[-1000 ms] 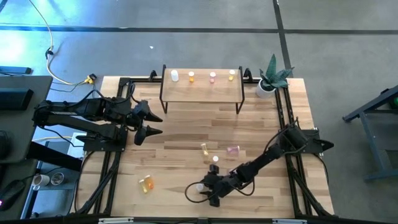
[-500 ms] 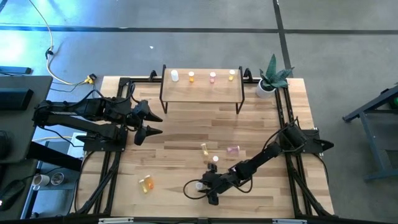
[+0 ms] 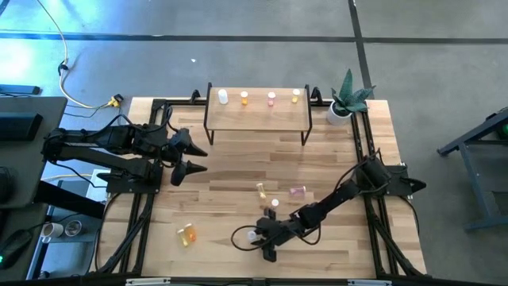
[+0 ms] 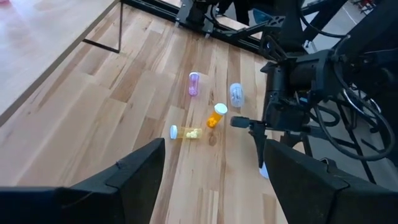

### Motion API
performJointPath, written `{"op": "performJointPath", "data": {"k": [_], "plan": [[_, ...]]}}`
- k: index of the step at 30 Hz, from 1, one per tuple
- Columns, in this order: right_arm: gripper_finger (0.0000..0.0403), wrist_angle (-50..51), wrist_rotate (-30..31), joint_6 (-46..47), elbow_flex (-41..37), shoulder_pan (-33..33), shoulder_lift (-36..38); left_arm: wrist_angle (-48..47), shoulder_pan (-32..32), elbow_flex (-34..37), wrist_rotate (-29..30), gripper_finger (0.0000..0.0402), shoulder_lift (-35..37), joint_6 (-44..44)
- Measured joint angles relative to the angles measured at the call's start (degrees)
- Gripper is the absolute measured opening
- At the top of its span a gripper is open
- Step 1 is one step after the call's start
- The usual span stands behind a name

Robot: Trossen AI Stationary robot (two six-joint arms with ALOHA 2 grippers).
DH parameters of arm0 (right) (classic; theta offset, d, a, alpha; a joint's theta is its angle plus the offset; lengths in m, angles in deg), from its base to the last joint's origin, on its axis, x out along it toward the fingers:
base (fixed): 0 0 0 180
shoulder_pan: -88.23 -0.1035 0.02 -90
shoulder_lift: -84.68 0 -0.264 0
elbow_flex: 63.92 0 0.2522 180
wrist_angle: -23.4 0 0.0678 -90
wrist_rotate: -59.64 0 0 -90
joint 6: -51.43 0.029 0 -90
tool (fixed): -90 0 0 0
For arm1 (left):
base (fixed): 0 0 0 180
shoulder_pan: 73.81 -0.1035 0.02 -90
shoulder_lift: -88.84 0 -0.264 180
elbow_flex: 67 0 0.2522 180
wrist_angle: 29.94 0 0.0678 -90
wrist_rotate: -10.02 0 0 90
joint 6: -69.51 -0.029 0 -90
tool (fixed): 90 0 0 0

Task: Pick and place medicine bottles onto shelf by color
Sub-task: Put the bottom transparent pill bottle aligned with the other transparent pill bottle on the shelf

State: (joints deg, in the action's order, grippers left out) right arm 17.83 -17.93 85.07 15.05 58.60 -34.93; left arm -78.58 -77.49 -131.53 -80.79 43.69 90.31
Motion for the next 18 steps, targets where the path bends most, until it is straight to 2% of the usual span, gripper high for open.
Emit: {"op": "performJointPath", "data": {"k": [10, 15, 18], "plan": [[0.0134, 7.74, -2.57, 1.11, 3.24, 5.03, 4.22, 0.43, 0.0, 0.0, -1.16, 0.0262, -0.02, -3.61], [0.0134, 13.42, -9.66, 5.38, 7.05, 9.34, 5.07, 0.4, -0.04, 0.0, -5.79, 0.0262, -0.02, -3.53], [0.0134, 19.19, -12.67, 4.75, 11.34, 11.45, 5.07, 0.35, -0.04, 0.0, -7.33, 0.0262, -0.02, -3.87]]}}
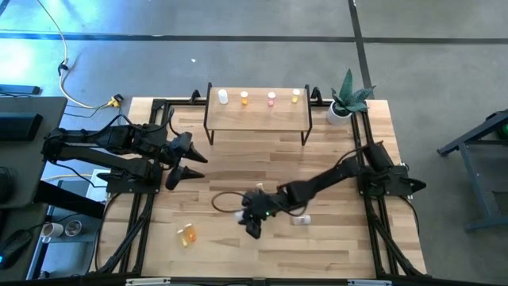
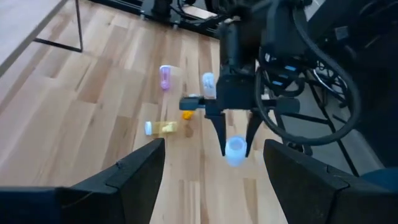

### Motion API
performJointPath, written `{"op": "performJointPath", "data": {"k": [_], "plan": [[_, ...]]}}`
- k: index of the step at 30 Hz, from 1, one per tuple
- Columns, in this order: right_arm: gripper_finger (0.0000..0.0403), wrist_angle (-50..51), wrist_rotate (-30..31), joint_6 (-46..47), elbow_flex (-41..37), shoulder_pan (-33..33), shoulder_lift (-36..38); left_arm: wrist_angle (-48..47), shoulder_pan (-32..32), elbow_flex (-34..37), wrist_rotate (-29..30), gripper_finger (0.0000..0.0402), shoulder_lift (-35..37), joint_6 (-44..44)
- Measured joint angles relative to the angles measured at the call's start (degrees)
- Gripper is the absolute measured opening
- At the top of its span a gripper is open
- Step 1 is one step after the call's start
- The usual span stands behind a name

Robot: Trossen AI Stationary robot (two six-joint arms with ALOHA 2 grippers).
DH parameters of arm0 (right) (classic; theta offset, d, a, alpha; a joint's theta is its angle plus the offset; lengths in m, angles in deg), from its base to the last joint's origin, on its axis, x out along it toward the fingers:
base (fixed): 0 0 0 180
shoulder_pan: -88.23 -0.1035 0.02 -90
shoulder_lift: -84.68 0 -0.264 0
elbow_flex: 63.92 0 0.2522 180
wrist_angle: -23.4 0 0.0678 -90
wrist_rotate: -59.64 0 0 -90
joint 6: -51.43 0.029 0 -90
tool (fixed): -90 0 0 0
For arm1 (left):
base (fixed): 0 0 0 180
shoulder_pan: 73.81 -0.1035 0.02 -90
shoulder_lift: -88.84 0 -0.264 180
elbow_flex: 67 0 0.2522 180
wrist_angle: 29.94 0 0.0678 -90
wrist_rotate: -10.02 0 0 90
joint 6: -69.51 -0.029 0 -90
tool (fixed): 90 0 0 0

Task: Pick and place medicine bottles onto shelf by color
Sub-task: Put the bottom transparent pill bottle aligned with the other transparent pill bottle on the shelf

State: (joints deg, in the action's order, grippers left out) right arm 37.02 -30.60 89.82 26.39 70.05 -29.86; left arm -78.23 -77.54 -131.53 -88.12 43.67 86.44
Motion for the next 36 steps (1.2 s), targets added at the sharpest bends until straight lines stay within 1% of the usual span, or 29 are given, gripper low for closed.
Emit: {"op": "performJointPath", "data": {"k": [8, 11, 15, 24, 27, 33, 36], "plan": [[0.0134, 15.68, -2.42, -6.09, 12.21, 4.52, 0.02, -1.39, -0.27, -0.11, -0.07, 0.0262, -0.93, -2.18], [0.0134, 21.89, -3.21, -7.49, 16.14, 6.2, -0.11, -6.3, -1.65, -2.31, -0.05, 0.026, -2.28, -3.51], [0.0134, 25.77, -4.96, -7.8, 19.46, 8.47, 0.0, -12.18, -3.79, -5.97, 1.11, 0.0259, -5.35, -5.59], [0.0134, 29.46, -9.27, -9.61, 23.99, 12.89, -0.09, -15.48, -7.25, -12.16, -0.33, 0.0259, -14.01, -10.64], [0.0134, 31.53, -9.51, -10.29, 24.85, 13.9, -0.09, -15.47, -7.9, -12.92, -1.59, 0.0259, -16.42, -12.57], [0.0134, 32.74, -9.77, -10.89, 25.1, 15.42, -0.09, -15.05, -8.33, -13.07, -6.99, 0.0259, -20.82, -13.11], [0.0134, 33.24, -9.86, -11.71, 25.1, 16.11, -0.09, -14.64, -8.33, -13.05, -7.32, 0.0259, -22.88, -13.11]]}}
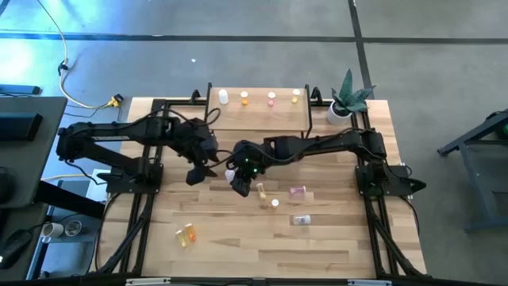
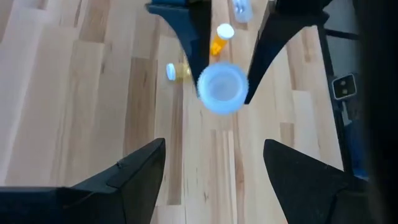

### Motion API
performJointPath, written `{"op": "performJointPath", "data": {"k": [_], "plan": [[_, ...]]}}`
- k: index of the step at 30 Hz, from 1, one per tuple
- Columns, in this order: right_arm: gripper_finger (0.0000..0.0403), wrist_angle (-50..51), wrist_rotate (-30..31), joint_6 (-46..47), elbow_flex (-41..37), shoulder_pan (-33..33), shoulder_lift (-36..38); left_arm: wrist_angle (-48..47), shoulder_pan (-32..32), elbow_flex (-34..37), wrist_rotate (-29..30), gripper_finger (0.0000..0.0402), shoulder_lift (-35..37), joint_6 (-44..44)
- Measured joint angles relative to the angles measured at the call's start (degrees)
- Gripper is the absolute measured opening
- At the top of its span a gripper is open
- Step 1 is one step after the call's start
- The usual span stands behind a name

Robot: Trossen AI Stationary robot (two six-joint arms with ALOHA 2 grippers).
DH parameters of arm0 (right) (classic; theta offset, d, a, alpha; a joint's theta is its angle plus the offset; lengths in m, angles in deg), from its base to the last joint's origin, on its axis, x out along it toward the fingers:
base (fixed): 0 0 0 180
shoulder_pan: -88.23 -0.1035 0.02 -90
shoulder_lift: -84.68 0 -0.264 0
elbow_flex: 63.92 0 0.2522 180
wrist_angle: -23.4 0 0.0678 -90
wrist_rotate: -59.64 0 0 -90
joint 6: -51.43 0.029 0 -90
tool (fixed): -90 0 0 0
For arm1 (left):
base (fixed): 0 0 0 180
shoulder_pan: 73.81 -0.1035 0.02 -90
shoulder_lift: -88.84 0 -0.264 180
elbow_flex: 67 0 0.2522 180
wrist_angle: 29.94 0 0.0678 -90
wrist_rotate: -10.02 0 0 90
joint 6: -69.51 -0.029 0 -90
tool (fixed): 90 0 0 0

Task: Pick and place medicine bottles onto shelf by color
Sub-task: Put the bottom transparent pill bottle aligned with the other transparent pill bottle on the shelf

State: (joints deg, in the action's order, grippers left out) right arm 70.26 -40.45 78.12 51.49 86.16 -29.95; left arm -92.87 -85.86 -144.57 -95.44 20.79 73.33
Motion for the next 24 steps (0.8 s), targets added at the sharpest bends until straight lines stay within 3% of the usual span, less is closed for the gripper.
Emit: {"op": "performJointPath", "data": {"k": [10, 24], "plan": [[0.0134, 1.29, -0.94, -0.47, 0.0, 1.32, 0.0, 7.24, -0.04, 0.0, -2.32, 0.0259, -4.92, -0.07], [0.0134, 1.53, -2.18, -1.06, -0.04, 1.29, 0.0, 9.84, -0.07, 0.0, -2.4, 0.0259, -8.33, -0.02]]}}
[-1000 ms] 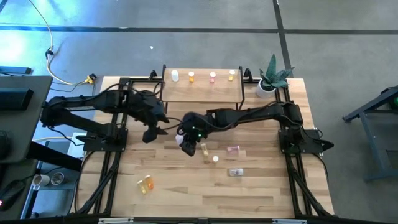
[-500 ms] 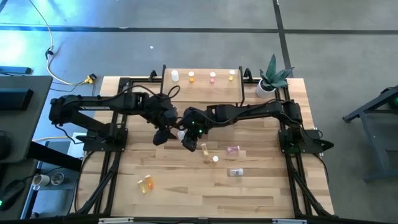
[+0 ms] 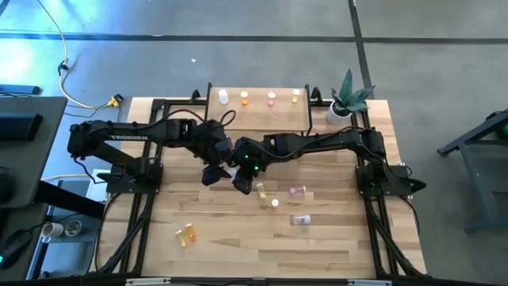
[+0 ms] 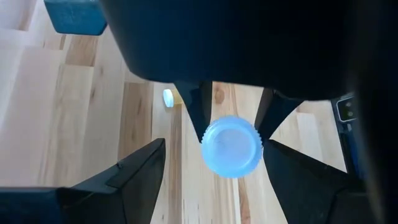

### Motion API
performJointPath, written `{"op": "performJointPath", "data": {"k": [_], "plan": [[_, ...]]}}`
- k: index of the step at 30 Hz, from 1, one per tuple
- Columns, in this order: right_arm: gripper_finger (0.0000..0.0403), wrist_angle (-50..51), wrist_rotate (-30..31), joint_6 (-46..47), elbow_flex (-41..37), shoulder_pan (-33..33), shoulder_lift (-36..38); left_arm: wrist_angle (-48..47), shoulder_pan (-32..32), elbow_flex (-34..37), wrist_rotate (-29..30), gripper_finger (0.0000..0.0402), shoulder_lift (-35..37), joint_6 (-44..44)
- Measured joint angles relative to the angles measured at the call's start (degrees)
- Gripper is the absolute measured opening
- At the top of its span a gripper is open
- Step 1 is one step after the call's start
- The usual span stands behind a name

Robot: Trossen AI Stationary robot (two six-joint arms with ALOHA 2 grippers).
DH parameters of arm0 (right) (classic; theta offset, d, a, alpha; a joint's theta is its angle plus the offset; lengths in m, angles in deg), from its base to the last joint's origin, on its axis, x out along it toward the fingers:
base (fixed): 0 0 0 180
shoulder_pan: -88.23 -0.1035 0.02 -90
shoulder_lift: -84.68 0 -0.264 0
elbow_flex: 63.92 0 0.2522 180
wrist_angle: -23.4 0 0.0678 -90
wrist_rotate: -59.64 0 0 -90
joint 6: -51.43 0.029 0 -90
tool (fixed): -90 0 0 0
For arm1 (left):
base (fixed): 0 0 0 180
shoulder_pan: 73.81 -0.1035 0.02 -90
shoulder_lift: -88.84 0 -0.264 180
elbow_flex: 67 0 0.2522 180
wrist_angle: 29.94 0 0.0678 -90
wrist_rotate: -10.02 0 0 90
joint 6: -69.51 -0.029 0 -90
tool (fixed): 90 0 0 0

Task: Pick and place medicine bottles onto shelf by color
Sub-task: Put the bottom transparent pill bottle aligned with the other transparent pill bottle on the shelf

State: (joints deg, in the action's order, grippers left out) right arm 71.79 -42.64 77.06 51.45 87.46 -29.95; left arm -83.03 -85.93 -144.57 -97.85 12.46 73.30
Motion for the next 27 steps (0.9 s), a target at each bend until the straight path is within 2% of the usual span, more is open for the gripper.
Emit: {"op": "performJointPath", "data": {"k": [7, 12, 18, 27], "plan": [[0.0134, -0.57, 0.0, -0.24, 0.0, -0.07, 0.0, 0.3, -0.04, 0.0, -3.69, 0.0259, -0.07, 0.12], [0.0134, -0.61, -0.34, -1.03, 0.0, -0.41, -0.07, -0.85, -0.44, -0.04, -3.55, 0.0259, -0.08, 0.06], [0.0134, -0.59, 1.71, -1.25, 0.0, -0.72, -0.07, -0.66, -1.05, -0.04, -9.35, 0.0259, -0.17, 0.06], [0.0134, -0.46, -0.83, -0.81, 0.0, -0.81, -0.07, -0.72, -0.99, -0.02, -6.75, 0.0269, -0.15, -1.27]]}}
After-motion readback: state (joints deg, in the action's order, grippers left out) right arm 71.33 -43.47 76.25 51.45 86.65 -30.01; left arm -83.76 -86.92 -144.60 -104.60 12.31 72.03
